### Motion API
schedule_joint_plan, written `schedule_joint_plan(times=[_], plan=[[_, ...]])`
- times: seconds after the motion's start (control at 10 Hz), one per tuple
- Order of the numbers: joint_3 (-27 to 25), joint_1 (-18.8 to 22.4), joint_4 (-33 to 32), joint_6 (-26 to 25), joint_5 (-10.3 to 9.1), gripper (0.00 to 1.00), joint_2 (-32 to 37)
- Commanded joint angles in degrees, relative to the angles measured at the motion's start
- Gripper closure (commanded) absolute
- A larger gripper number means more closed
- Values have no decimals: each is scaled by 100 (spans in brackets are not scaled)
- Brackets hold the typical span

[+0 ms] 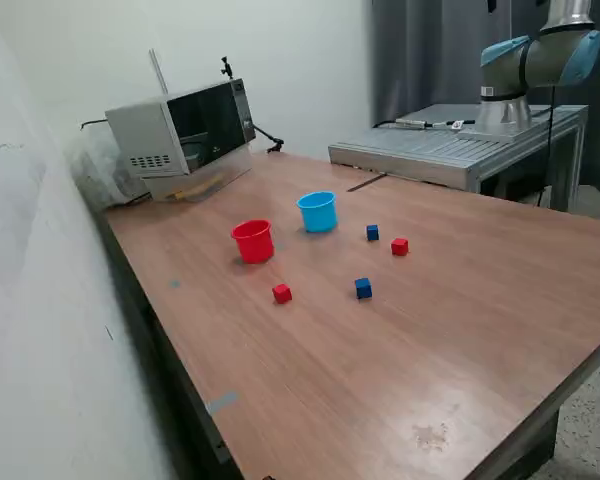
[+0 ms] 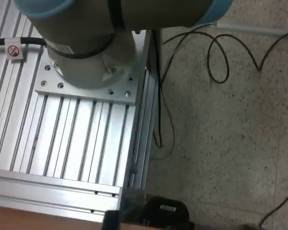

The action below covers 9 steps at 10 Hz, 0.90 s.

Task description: Place red objects in the red bin, and blue objects in the blue bin.

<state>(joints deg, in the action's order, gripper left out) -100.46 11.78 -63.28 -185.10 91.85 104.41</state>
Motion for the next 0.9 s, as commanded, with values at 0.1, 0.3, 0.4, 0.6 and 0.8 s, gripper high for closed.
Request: schedule_joint_plan(times=[0.1,0.3,0.4,0.6,0.8], plan=[[0,0,0,0,0,0,0],[0,0,0,0,0,0,0],[9,0,-26,-131,-87,0,0],[-9,227,0,-229,-246,0,17],[-35,640,9,-211,-237,0,35]])
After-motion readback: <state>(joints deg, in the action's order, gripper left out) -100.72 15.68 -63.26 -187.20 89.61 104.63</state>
